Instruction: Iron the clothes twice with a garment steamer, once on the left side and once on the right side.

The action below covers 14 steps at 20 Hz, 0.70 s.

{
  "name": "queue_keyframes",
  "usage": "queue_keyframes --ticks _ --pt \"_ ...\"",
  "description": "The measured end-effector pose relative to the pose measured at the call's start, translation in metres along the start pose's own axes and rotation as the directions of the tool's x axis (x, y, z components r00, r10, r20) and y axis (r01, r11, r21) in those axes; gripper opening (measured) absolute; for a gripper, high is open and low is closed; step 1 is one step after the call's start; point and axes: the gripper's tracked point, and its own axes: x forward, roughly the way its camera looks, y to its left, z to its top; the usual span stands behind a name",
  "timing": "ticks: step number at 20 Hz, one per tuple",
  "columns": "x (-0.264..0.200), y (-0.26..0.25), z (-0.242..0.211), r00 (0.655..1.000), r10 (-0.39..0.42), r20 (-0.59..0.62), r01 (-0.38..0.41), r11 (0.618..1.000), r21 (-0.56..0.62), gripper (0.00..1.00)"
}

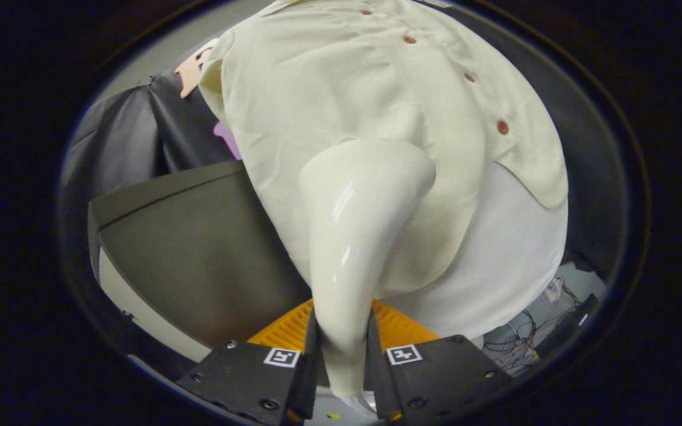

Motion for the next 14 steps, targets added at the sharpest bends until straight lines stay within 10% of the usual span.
queue_keyframes --ticks 14 --pt "-0.047 -0.034 0.025 0.990 -0.011 0.140 0.006 0.999 0.036 0.36"
